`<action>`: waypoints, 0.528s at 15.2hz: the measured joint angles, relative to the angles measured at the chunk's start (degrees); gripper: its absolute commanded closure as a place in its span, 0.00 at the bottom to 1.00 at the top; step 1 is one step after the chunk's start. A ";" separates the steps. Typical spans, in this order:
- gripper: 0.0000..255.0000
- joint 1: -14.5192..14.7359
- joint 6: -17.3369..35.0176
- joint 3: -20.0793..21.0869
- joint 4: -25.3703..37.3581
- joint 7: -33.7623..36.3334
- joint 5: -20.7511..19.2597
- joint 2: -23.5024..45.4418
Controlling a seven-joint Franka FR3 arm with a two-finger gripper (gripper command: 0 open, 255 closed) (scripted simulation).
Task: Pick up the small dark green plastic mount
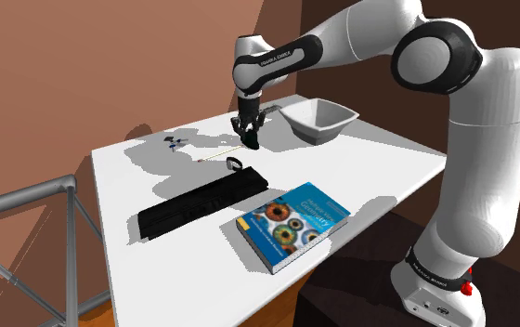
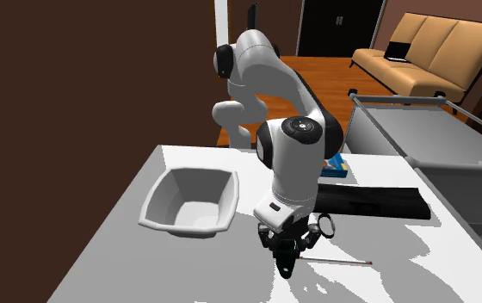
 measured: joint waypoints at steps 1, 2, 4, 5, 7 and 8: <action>1.00 0.00 0.01 0.00 -0.01 0.00 0.00 -0.01; 1.00 0.01 0.01 0.00 -0.01 0.01 0.00 -0.01; 1.00 0.01 0.01 0.00 0.00 0.02 0.00 0.00; 1.00 0.01 0.02 0.00 -0.01 0.02 0.00 0.00; 1.00 0.00 -0.39 0.00 0.35 0.00 0.00 -0.02; 1.00 -0.02 -0.82 0.00 0.53 -0.04 0.03 -0.27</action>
